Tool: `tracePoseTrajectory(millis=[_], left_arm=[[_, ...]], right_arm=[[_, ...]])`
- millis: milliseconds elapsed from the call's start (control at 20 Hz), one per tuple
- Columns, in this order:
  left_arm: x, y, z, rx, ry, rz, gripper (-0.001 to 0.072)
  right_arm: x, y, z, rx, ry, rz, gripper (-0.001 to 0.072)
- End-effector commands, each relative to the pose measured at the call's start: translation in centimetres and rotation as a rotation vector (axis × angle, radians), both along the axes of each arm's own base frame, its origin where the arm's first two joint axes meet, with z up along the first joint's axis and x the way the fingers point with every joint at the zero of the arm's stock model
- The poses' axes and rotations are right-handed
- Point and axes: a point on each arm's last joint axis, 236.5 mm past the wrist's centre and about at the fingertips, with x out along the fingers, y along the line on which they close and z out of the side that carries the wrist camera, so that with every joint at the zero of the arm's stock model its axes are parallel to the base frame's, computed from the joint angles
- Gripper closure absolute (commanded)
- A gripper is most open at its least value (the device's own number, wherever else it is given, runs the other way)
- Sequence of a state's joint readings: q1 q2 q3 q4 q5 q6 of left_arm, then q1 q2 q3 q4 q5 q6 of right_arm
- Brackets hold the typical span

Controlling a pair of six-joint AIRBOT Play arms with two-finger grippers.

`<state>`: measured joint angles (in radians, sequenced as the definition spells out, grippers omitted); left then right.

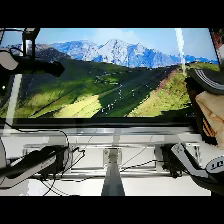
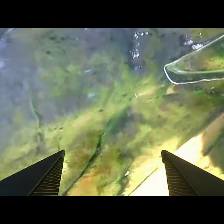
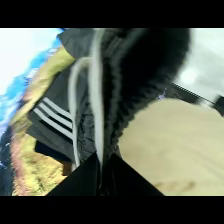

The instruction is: Fold the clothes and pants, and hang the long-sleeved shirts on hangers.

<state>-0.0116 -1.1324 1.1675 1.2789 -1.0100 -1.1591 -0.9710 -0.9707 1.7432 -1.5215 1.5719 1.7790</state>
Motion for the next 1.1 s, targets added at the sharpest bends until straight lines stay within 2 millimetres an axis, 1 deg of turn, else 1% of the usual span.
tracePoseTrajectory(millis=[0,50,150,200,250,300,350,400,450,550,600,650,750,800,850,900,950,1050], left_arm=[[0.0,0.0,0.3,0.0,-0.008,0.001,0.0017],[0.0,0.0,0.3,0.0,-0.01,0.002,0.0017],[0.0,0.0,0.3,0.0,-0.01,0.002,0.0017],[0.0,0.0,0.3,0.0,-0.01,0.002,0.0017],[0.0,0.0,0.3,0.0,-0.01,0.002,0.0017],[0.0,0.0,0.3,0.0,-0.01,0.002,0.0016],[0.0,0.0,0.3,0.0,-0.01,0.002,0.0017],[0.0,0.0,0.3,0.0,-0.01,0.002,0.0016],[0.0,0.1,0.3,0.0,-0.01,0.002,0.0017],[0.0,0.0,0.3,0.0,-0.01,0.002,0.0017],[0.0,0.1,0.3,0.0,-0.01,0.002,0.0017],[0.0,0.0,0.3,0.0,-0.01,0.002,0.0017],[0.0,0.0,0.3,0.0,-0.01,0.002,0.0017],[0.0,0.0,0.3,0.0,-0.01,0.002,0.0017],[0.0,0.0,0.3,0.0,-0.01,0.002,0.0016],[0.0,0.0,0.3,0.0,-0.01,0.002,0.0017],[0.0,0.0,0.3,0.0,-0.01,0.002,0.0017],[0.0,0.0,0.3,0.0,-0.01,0.002,0.0017]], right_arm=[[-5.2,-0.3,-0.1,0.043,0.02,-0.175,0.0693],[-5.5,-0.4,0.0,0.038,0.017,-0.187,0.0692],[-5.5,-0.4,0.0,0.037,0.016,-0.188,0.069],[-5.4,-0.7,0.3,0.022,0.005,-0.188,0.0658],[-4.9,-1.0,0.8,0.003,-0.02,-0.182,0.06],[-4.3,-1.2,1.3,-0.011,-0.047,-0.168,0.0523],[-3.8,-1.3,1.7,-0.022,-0.069,-0.158,0.0368],[-3.4,-1.4,2.0,-0.028,-0.09,-0.155,0.0108],[-3.3,-1.5,2.1,-0.032,-0.1,-0.159,0.0002],[-2.8,-1.5,2.5,-0.009,-0.168,-0.195,0.001],[-1.6,-1.1,2.9,0.006,-0.214,-0.165,0.0022],[-0.2,-0.4,3.4,0.023,-0.261,-0.119,0.0094],[3.4,2.0,4.5,0.092,-0.377,0.018,0.0487],[5.3,3.6,5.1,0.11,-0.41,0.127,0.063],[7.1,5.6,5.6,0.101,-0.419,0.258,0.0693],[8.9,7.7,5.9,0.092,-0.416,0.38,0.0692],[10.2,9.6,5.8,0.08,-0.394,0.48,0.0693],[12.7,14.0,5.0,0.058,-0.336,0.684,0.0693]])
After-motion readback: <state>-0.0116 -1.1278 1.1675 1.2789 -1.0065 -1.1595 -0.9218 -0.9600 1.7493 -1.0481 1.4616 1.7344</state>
